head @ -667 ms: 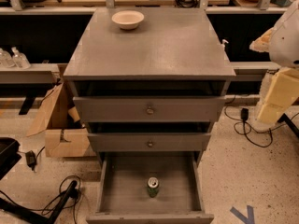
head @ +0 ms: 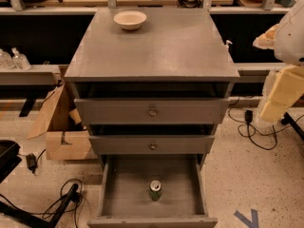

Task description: Pick green can from bottom drawer and place on counter

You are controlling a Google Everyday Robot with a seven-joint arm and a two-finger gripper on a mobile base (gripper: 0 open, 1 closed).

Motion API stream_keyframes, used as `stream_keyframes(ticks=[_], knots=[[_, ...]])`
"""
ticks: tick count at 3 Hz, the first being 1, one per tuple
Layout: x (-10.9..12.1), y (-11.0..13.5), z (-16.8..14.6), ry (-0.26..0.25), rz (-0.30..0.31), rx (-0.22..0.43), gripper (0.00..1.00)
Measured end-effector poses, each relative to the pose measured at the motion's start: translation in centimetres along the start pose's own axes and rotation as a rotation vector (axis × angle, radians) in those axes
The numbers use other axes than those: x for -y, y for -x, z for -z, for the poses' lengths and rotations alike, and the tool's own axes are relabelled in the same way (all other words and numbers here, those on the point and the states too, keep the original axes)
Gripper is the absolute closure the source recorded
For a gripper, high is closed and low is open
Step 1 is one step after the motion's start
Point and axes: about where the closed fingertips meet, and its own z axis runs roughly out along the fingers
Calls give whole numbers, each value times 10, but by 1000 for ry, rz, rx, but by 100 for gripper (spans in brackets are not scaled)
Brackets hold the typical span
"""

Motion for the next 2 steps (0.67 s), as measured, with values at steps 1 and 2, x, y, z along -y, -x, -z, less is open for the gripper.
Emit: stream_keyframes(ticks=[1,2], knots=[[-2,-7,-41,45,5,100,0],[1,-16,-98,50,0,314,0]])
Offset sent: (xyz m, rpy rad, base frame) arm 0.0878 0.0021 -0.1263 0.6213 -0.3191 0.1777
